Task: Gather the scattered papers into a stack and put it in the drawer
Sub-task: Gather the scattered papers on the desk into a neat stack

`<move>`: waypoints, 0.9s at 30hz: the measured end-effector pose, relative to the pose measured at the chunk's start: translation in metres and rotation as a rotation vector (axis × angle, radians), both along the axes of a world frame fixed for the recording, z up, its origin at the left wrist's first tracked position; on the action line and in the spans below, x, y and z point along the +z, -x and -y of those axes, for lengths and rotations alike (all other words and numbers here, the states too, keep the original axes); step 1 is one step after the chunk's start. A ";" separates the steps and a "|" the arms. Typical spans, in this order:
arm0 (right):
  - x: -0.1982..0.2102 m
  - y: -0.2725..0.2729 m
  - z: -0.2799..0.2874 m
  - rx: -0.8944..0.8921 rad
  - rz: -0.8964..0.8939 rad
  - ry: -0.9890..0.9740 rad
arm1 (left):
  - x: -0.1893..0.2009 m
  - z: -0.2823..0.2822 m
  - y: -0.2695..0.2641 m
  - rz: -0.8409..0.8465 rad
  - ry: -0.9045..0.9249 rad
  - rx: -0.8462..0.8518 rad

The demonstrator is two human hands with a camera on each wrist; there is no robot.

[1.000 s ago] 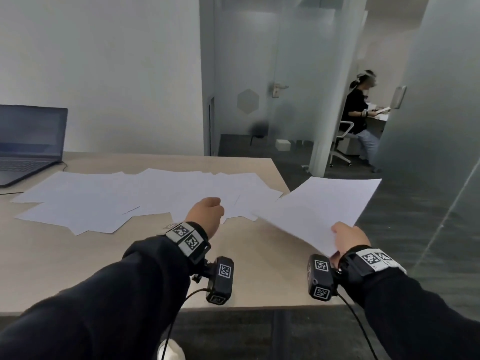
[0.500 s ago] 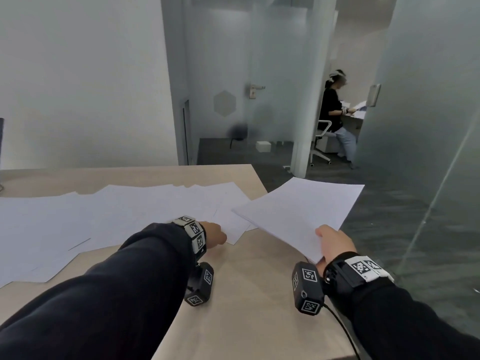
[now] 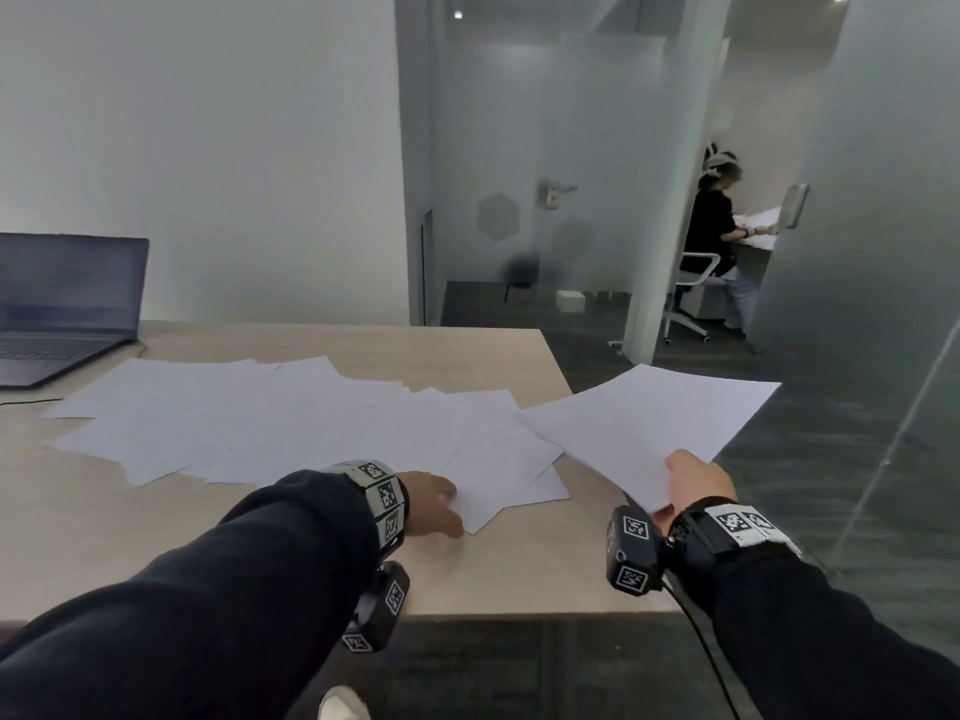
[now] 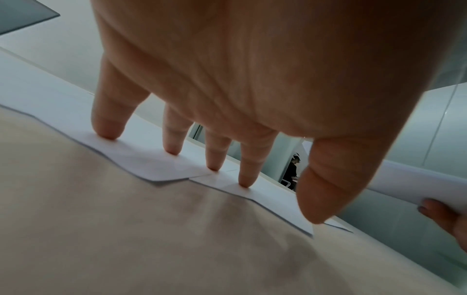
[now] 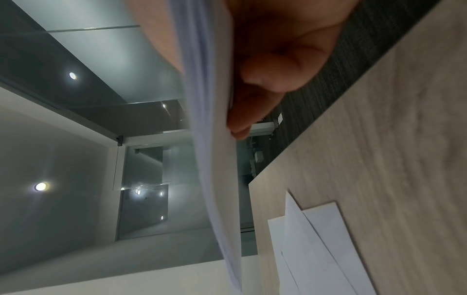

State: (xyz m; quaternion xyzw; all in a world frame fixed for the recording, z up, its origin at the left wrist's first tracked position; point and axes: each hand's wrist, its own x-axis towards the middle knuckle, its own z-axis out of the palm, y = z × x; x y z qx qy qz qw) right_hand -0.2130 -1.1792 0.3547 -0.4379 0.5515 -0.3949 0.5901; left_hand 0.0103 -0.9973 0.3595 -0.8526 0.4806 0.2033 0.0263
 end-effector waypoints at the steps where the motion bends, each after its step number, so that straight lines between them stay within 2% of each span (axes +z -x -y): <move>1: 0.001 0.003 -0.005 0.026 -0.012 0.009 | 0.000 -0.013 0.005 -0.011 0.013 0.001; 4: 0.005 0.011 -0.029 0.013 -0.061 0.018 | -0.007 -0.048 0.015 -0.029 0.036 -0.003; 8: 0.010 0.020 -0.054 -0.033 -0.125 0.076 | -0.022 -0.087 0.023 0.107 0.045 -0.035; 13: 0.014 0.040 -0.069 -0.100 -0.232 0.180 | -0.038 -0.117 0.032 0.261 0.159 0.017; 18: 0.015 0.060 -0.078 -0.118 -0.322 0.276 | -0.041 -0.138 0.025 0.242 0.318 0.058; 23: 0.006 0.064 -0.080 -0.020 -0.403 0.309 | -0.040 -0.148 0.012 0.171 0.520 0.173; 27: -0.002 0.049 -0.083 0.188 -0.480 0.288 | -0.042 -0.149 0.010 0.111 0.620 0.207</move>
